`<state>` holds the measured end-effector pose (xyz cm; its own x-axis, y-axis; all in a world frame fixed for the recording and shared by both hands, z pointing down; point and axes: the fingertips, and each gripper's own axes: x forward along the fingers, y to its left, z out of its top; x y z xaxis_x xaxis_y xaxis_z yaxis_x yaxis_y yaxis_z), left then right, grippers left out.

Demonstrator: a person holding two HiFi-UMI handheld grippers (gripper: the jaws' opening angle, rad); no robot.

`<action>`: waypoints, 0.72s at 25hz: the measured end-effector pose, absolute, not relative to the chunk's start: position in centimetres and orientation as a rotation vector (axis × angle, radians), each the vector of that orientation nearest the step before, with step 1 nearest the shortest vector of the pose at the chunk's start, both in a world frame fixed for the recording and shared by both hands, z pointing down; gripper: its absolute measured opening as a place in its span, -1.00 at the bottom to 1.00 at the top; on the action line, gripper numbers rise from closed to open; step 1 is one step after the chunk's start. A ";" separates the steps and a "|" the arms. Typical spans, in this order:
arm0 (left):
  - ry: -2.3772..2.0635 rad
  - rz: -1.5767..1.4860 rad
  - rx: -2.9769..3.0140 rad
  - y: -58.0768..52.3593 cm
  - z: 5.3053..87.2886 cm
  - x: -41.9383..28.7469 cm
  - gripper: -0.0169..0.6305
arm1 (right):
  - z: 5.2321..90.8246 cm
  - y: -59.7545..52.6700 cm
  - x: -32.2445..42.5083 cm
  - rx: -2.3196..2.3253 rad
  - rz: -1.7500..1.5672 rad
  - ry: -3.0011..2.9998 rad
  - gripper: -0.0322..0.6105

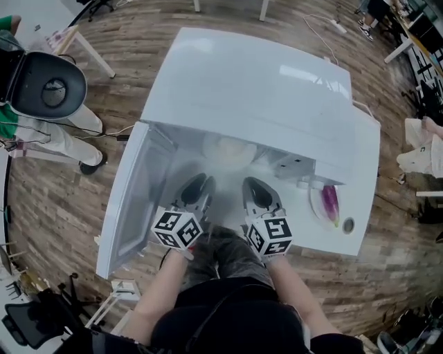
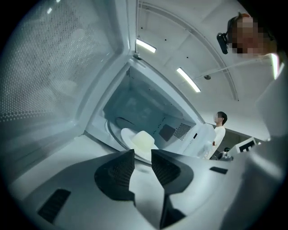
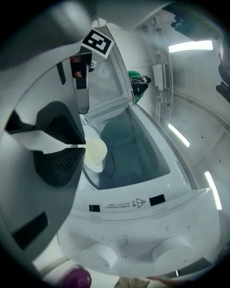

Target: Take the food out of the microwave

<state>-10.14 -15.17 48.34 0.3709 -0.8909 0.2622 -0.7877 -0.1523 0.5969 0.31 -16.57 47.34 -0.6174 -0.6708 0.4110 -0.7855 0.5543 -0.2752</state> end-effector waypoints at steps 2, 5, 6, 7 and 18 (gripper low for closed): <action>-1.422 -0.227 1.922 -15.6 48.9 -10.1 -0.62 | 47.8 -17.1 0.5 1.238 0.675 -2.512 -0.84; -1.331 -0.295 1.860 -16.4 49.5 -9.8 -0.62 | 48.4 -17.9 0.6 1.268 0.715 -2.488 -0.83; -1.302 -0.309 1.842 -16.7 49.7 -9.7 -0.62 | 48.4 -18.1 0.6 1.276 0.723 -2.480 -0.83; -1.288 -0.315 1.821 -17.0 50.0 -9.7 -0.62 | 48.5 -18.3 0.6 1.283 0.729 -2.474 -0.82; -1.185 -0.421 1.596 -19.6 51.3 -10.8 -0.62 | 49.4 -20.2 0.4 1.382 0.844 -2.416 -0.62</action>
